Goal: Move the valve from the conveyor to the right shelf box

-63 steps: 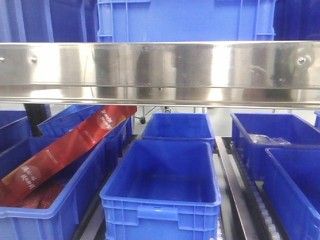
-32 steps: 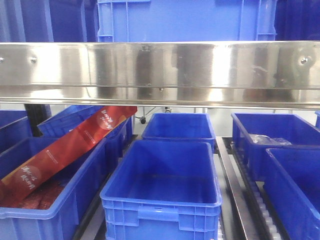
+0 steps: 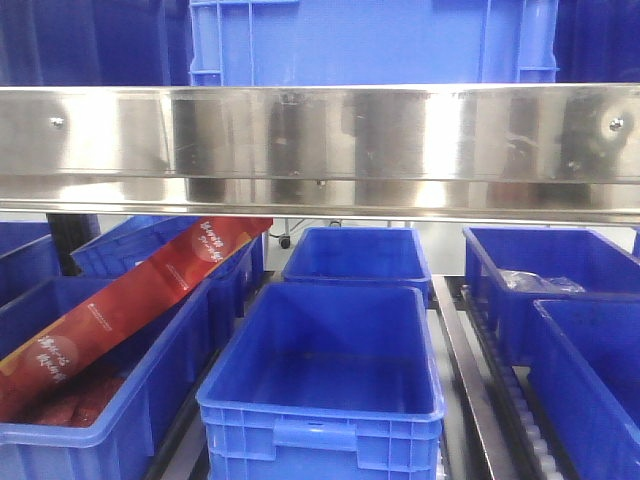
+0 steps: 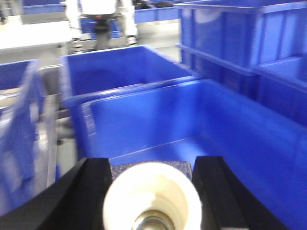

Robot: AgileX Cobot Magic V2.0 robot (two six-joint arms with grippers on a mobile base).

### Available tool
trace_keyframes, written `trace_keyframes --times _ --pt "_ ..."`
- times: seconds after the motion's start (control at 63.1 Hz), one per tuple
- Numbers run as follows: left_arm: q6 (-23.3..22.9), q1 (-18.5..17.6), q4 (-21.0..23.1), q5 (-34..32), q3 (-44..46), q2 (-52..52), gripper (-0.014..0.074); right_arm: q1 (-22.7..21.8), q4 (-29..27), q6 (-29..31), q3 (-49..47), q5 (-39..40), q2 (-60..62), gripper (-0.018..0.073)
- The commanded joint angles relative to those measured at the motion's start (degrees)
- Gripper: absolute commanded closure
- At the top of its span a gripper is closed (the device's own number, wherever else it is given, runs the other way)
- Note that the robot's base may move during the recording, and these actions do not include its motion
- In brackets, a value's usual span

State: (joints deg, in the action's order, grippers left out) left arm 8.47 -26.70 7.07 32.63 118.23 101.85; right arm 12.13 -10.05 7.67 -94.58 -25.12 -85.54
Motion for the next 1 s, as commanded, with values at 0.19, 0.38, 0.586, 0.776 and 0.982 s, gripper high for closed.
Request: trace_keyframes --times 0.19,0.38,0.586,0.776,0.982 --pt "-0.15 -2.27 4.55 -2.71 5.40 5.91 0.0707 4.58 -0.67 0.41 -1.40 8.02 -4.42 0.0726" --pt "-0.15 -2.27 4.81 -2.43 5.40 7.02 0.0683 5.10 -0.72 0.41 -1.40 7.42 -6.03 0.0602" --pt "-0.15 -2.27 4.81 -2.03 5.40 7.36 0.0306 5.10 -0.86 0.41 -1.40 6.10 -6.42 0.0247" --pt "-0.15 -2.27 4.81 -1.80 5.40 7.36 0.0138 5.10 -0.86 0.41 -1.40 4.38 -6.52 0.0150" --pt "-0.15 -2.27 4.68 -1.14 5.40 6.33 0.0308 5.10 -0.86 0.41 -1.40 3.96 -5.44 0.0239"
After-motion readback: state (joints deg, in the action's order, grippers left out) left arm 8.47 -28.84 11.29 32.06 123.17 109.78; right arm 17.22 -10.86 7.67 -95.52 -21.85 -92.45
